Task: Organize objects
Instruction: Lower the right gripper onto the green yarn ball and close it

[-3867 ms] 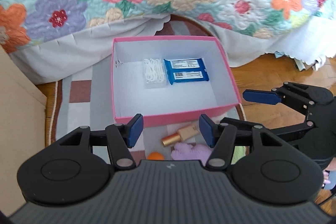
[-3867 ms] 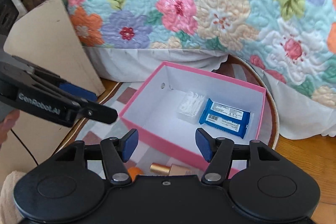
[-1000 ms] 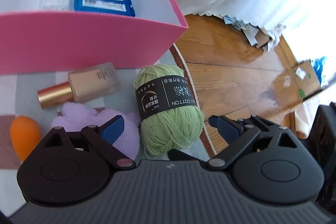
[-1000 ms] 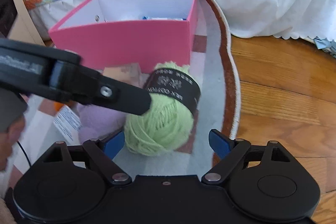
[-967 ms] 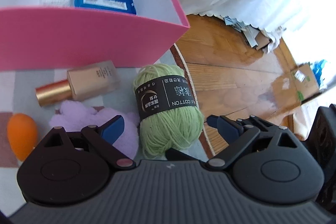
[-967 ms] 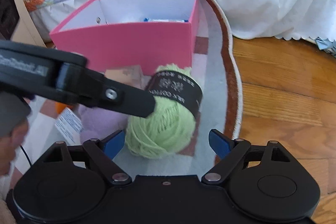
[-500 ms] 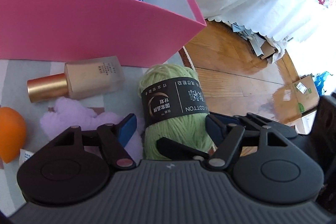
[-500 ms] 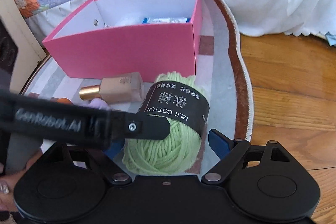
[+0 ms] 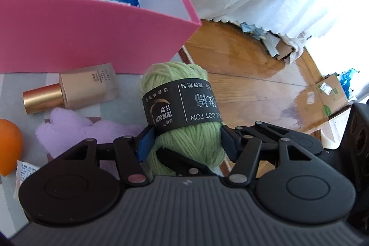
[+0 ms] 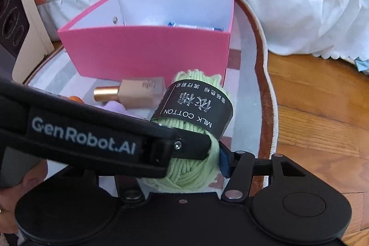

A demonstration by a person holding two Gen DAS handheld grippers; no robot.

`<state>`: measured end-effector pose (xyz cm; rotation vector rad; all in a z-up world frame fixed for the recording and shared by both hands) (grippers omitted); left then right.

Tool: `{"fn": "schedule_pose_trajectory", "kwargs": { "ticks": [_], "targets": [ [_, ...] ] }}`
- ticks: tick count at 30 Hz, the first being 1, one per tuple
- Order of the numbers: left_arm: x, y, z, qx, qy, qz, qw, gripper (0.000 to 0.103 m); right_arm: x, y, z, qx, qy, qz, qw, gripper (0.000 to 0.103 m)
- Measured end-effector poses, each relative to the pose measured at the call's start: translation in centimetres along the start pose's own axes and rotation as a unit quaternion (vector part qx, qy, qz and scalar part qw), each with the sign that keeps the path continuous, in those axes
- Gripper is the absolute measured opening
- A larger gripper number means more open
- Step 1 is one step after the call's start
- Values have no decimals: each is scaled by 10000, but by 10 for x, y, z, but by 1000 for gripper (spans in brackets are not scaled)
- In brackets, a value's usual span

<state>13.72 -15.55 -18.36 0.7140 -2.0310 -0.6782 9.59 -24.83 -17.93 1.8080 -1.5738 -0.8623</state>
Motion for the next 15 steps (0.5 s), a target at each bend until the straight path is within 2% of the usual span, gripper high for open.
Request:
{"fn": "schedule_pose_trajectory", "kwargs": {
  "ticks": [9, 15],
  "targets": [
    [17, 31, 1, -15, -3, 161, 9999, 60, -18, 37, -2, 160, 441, -7, 9989, 62],
    [30, 56, -8, 125, -202, 49, 9997, 60, -28, 58, -12, 459, 593, -97, 9971, 62]
  ]
}}
Point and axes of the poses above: each gripper's, at about its wrist camera, not at the fingertips, and y roughly against the way its jaws point, x to its right, z to its underside, the point moved 7 cm from there along -y, roughly the way its jaws point, and after that the axes turned 3 degrees about -z, right-handed, at the moved point
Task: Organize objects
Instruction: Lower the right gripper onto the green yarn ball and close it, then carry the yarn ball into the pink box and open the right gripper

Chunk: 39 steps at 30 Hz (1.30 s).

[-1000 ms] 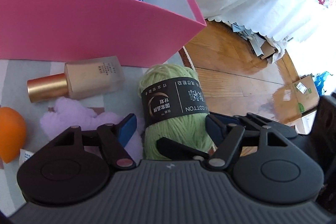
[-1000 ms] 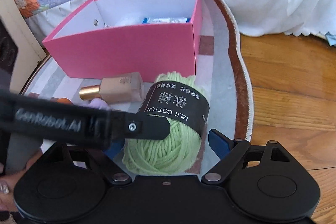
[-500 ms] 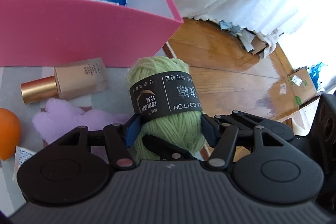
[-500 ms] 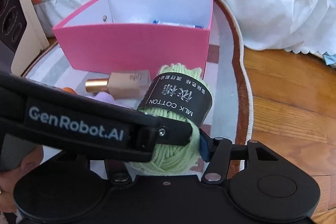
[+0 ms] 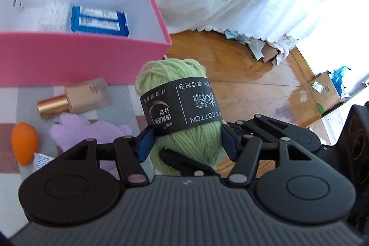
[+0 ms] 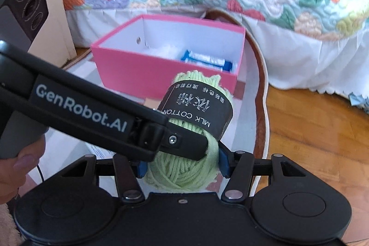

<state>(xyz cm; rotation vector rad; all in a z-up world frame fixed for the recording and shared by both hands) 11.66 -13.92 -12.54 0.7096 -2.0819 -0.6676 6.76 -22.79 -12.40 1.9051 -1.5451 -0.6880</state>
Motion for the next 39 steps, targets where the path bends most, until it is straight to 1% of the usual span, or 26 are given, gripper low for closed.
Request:
{"fn": "schedule_pose_trajectory", "kwargs": {
  "ticks": [4, 6, 9, 11, 14, 18, 21, 24, 28, 30, 31, 32, 33, 35, 36, 39],
  "targets": [
    [8, 17, -7, 79, -28, -81, 9999, 60, -2, 12, -9, 213, 16, -90, 9997, 62],
    [11, 26, -9, 160, -127, -100, 9997, 61, -6, 17, -15, 296, 50, -133, 9995, 62],
    [13, 34, -14, 178, -223, -67, 9996, 61, -12, 22, -21, 380, 240, -88, 9989, 62],
    [14, 39, -22, 169, -258, -108, 9995, 61, -14, 24, -28, 469, 330, -75, 9983, 62],
    [16, 47, -37, 322, -371, -276, 9984, 61, -14, 25, -41, 640, 286, -158, 9974, 62],
    [11, 58, -64, 470, -258, -496, 9973, 60, -14, 22, -66, 773, 63, -364, 9963, 62],
    [8, 69, -84, 631, -216, -568, 9962, 60, -15, 23, -88, 878, -78, -482, 9949, 62],
    [0, 71, -107, 802, -110, -560, 9951, 61, -12, 17, -115, 916, -55, -484, 9946, 62],
    [-14, 59, -139, 812, 15, -688, 9943, 61, -1, -8, -145, 739, -144, -547, 9957, 62],
    [-26, 44, -153, 766, 194, -658, 9947, 62, 12, -26, -157, 554, -268, -536, 9967, 62],
    [-33, 33, -159, 771, 178, -614, 9950, 62, 18, -37, -160, 442, -323, -513, 9972, 62],
    [-41, 23, -161, 793, 219, -577, 9949, 63, 25, -50, -161, 397, -365, -444, 9976, 62],
    [-52, 10, -161, 704, 429, -513, 9953, 62, 31, -62, -160, 356, -414, -388, 9978, 62],
    [-70, -11, -158, 533, 704, -459, 9950, 62, 39, -89, -151, 71, -649, -404, 9970, 62],
    [-77, -19, -157, 504, 811, -423, 9945, 62, 42, -98, -147, 7, -742, -385, 9965, 62],
    [-92, -40, -154, 402, 1055, -337, 9930, 63, 45, -120, -137, -158, -680, -237, 9973, 62]
  ]
}}
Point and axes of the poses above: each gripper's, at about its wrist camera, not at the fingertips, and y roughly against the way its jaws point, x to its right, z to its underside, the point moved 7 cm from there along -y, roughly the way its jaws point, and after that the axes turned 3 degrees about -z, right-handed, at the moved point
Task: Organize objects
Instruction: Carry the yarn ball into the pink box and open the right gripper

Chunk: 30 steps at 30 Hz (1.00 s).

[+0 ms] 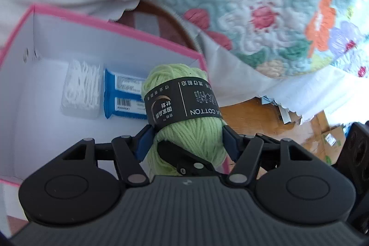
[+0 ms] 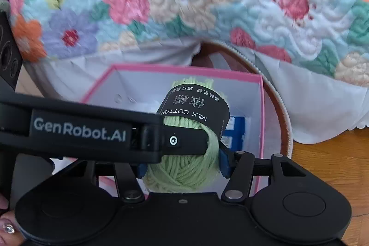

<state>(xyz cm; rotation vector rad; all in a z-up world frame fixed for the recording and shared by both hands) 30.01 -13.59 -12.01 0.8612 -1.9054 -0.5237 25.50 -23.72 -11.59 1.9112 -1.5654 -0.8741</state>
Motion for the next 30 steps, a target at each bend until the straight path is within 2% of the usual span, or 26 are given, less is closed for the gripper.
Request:
{"fn": "schedule_pose_trajectory", "kwargs": {
  "ticks": [4, 8, 12, 15, 19, 22, 25, 26, 28, 29, 30],
  "targets": [
    [-11, -20, -3, -146, 147, 41, 9998, 63, 5, -22, 3, -219, 219, 180, 9994, 62],
    [-16, -36, -4, -399, 198, 62, 9990, 63, 15, -35, 4, -528, 181, 321, 9979, 64],
    [-22, -46, 0, -578, 348, 44, 9977, 64, 13, -40, 13, -802, 591, 500, 9938, 65],
    [-28, -50, 1, -575, 406, -110, 9975, 62, 15, -45, 20, -963, 488, 324, 9936, 67],
    [-36, -46, 2, -555, 447, -328, 9969, 62, 17, -36, 22, -853, 432, 216, 9952, 66],
    [-39, -39, 2, -497, 322, -599, 9964, 62, 15, -20, 24, -609, 380, 71, 9974, 67],
    [-40, -43, 4, -609, 335, -656, 9954, 62, 16, -9, 25, -491, 262, -88, 9984, 67],
    [-40, -46, 6, -650, 362, -623, 9953, 61, 17, -8, 26, -469, 263, -110, 9985, 63],
    [-38, -51, 9, -710, 445, -519, 9951, 57, 16, -13, 27, -495, 357, -116, 9981, 45],
    [-36, -54, 11, -724, 464, -489, 9951, 51, 16, -15, 28, -513, 402, -64, 9979, 42],
    [-34, -56, 12, -730, 447, -458, 9953, 44, 16, -17, 28, -500, 414, -40, 9979, 33]
  ]
}}
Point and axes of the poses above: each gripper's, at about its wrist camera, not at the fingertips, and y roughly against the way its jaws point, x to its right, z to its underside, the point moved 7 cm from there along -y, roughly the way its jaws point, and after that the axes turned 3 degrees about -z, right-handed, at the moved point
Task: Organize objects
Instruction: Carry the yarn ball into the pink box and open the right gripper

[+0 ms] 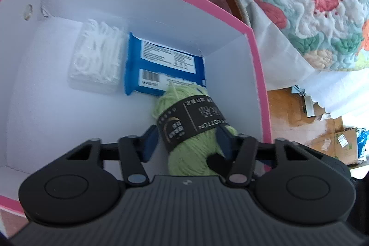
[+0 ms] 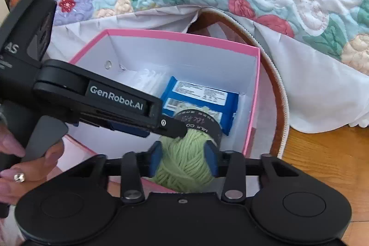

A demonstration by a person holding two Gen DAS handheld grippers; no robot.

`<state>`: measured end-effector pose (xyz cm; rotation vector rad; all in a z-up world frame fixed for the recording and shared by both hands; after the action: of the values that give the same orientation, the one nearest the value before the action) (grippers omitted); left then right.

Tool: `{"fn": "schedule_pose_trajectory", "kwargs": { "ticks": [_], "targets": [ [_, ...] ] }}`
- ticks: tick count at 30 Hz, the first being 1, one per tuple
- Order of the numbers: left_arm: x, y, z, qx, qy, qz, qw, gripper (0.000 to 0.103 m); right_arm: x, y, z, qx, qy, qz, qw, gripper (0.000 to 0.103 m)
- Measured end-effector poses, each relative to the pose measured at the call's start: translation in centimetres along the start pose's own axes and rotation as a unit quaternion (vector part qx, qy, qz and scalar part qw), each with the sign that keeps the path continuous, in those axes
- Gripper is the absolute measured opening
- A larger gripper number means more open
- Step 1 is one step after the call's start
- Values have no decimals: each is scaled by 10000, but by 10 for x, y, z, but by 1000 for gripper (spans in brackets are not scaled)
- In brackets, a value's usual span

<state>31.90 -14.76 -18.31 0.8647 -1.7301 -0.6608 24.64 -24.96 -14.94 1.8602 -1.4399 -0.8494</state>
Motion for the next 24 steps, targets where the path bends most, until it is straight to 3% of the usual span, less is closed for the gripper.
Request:
{"fn": "schedule_pose_trajectory", "kwargs": {
  "ticks": [5, 10, 15, 22, 24],
  "targets": [
    [16, -6, 2, 121, -224, -1, 9997, 39, 2, -6, 0, -5, -82, 111, 9999, 28],
    [22, -13, 7, 183, -352, -183, 9990, 40, -1, -13, 0, -84, 159, 483, 9987, 29],
    [23, -14, 14, 187, -428, -331, 9984, 40, -4, -13, 2, -179, 313, 503, 9981, 33],
    [19, -19, 17, 53, -248, -337, 9991, 41, 9, 5, 7, -124, -727, -356, 9966, 33],
    [17, -23, 18, -1, -167, -367, 9992, 44, 8, 6, 9, -94, -722, -411, 9965, 33]
  ]
}}
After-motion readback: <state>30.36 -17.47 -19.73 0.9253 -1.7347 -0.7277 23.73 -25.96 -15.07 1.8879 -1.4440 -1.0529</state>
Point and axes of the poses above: each gripper's, at about its wrist camera, not at the fingertips, and y roughly against the way its jaws point, x to its right, z to its underside, the point moved 7 cm from there along -y, roughly the way its jaws point, and after that the axes turned 3 degrees about -z, right-handed, at the moved point
